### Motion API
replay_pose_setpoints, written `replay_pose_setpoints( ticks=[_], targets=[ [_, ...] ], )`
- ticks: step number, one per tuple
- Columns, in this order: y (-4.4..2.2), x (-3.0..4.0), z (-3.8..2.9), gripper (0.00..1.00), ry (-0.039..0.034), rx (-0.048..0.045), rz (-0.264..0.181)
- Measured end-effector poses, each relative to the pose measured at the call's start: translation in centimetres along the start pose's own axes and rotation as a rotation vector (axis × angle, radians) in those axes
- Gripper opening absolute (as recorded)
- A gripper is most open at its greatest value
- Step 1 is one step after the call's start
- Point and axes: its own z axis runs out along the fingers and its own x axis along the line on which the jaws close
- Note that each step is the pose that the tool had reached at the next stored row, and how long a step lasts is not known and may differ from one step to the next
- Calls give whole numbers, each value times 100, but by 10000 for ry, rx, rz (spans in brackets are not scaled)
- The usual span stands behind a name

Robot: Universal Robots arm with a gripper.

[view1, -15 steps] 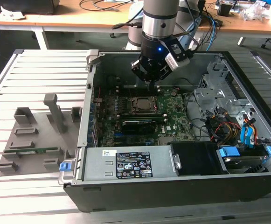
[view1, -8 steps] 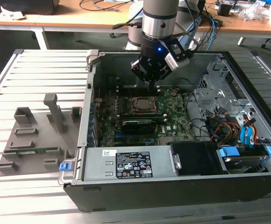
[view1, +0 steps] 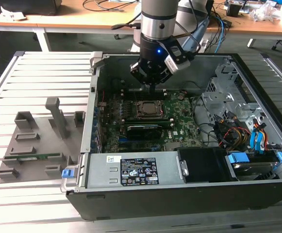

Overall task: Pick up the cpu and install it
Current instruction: 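Install the first cpu locking lever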

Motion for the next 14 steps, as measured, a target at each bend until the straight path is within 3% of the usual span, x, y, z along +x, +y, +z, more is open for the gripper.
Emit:
replay_pose_setpoints(
  ticks=[2,5,7,11,14],
  targets=[
    [5,80,-2,11,-1,0,-1],
    [39,282,-4,11,0,2,-1],
    [95,434,2,11,-3,1,0],
    [122,598,29,11,-2,2,0],
    [180,640,39,11,-1,3,-1]
  ],
)
